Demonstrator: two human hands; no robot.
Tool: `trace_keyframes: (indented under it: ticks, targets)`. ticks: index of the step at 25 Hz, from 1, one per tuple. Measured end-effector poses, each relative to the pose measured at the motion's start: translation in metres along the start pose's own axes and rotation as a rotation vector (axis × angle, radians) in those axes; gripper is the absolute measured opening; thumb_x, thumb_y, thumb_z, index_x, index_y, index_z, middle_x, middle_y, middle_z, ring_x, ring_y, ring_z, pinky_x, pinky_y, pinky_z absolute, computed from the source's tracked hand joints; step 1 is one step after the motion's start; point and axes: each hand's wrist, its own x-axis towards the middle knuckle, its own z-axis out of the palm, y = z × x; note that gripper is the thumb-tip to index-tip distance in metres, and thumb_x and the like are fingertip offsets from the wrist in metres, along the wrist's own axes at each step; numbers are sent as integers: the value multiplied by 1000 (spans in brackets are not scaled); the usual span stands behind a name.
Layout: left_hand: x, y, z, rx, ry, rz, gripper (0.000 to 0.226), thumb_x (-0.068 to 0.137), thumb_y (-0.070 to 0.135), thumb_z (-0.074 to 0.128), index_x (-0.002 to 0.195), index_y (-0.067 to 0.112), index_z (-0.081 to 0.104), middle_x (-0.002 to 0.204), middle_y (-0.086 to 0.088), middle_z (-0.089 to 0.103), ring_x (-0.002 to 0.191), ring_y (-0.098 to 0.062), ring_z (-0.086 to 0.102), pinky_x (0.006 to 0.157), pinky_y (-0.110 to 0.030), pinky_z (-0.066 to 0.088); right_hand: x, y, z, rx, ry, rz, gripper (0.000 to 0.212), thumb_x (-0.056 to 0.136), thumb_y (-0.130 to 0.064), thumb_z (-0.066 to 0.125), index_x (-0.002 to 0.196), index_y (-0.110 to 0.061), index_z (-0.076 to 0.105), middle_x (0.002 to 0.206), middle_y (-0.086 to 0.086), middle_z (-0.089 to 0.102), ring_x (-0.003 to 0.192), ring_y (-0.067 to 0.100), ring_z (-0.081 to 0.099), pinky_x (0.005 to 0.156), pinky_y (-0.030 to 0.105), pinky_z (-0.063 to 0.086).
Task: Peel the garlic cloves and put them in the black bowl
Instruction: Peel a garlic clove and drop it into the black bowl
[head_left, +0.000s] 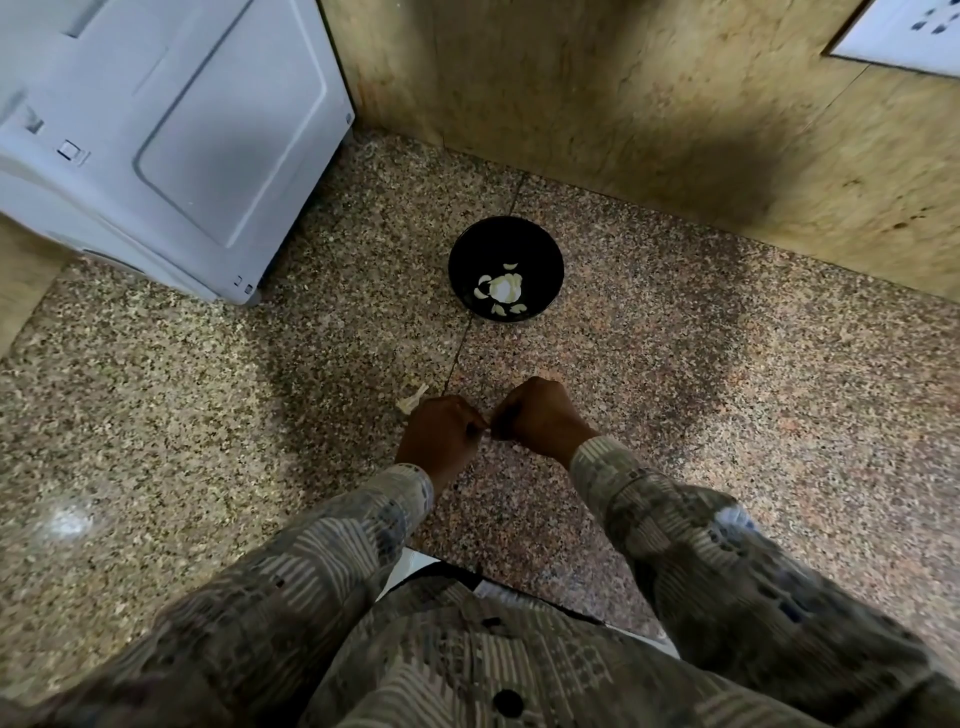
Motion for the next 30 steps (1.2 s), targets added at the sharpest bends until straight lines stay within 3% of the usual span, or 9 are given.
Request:
trace_keyframes:
  ticks: [3,5,8,12,18,21,24,27,30]
  targets:
    - [2,1,-1,1,-22,-10,9,82,11,75,81,15,83,90,-4,78,80,-22,72,79,-29,54,0,-1,-3,-51,13,8,12,83,-25,77,73,-19,80,80,-2,77,79,14,72,63,22,52]
    - [3,0,1,12,-4,10,9,79,9,78,78,16,83,88,-3,78,80,-22,73,79,-30,56,4,0,-2,-92,-17,-40,13,85,-30,77,79,-20,82,88,-1,78,81,15,71,66,24,53]
    - [2,1,-1,33,-27,0,5,79,14,81,78,19,82,88,-1,78,82,-21,73,80,-27,51,6,-1,1,-134,10,19,25,83,-34,73,66,-16,71,82,3,75,71,15,65,52,22,44]
    - [3,2,-3,37,-34,-5,9,80,9,78,78,18,82,90,-1,77,84,-20,72,85,-28,51,6,2,1,-8,6,26,7,79,-22,77,75,-18,79,85,4,77,82,16,73,75,32,62]
    - [5,2,-6,-5,-67,-35,7,81,17,78,81,21,83,89,3,79,84,-18,73,82,-30,55,-5,3,3,45,34,-10,10,86,-25,73,85,-21,82,86,1,78,77,15,73,74,34,63]
    - [-4,4,-12,-229,-41,-157,5,83,26,80,85,22,83,79,6,77,73,-9,69,69,-24,53,-23,4,7,447,129,83,10,90,-18,73,85,-22,81,80,-1,77,72,17,72,69,32,61]
    - [-17,27,-16,-899,-1,-505,9,92,9,71,87,8,78,77,-5,74,70,-17,69,63,-26,58,-49,-1,5,917,133,135,7,92,-5,73,94,-8,79,80,7,76,68,17,69,65,30,60]
    - [-25,43,-28,-1513,-110,-813,17,101,1,53,106,-4,68,87,-13,71,72,-21,70,63,-31,61,-64,4,0,658,328,-228,9,92,-6,74,98,-9,79,84,-5,74,75,-2,66,71,18,55]
    - [-36,59,-39,-1664,-141,-895,25,104,3,44,99,-2,68,77,-12,71,63,-18,69,59,-27,60,-67,14,-8,378,427,-626,13,90,-4,76,98,-13,80,93,-5,74,86,0,67,78,13,51]
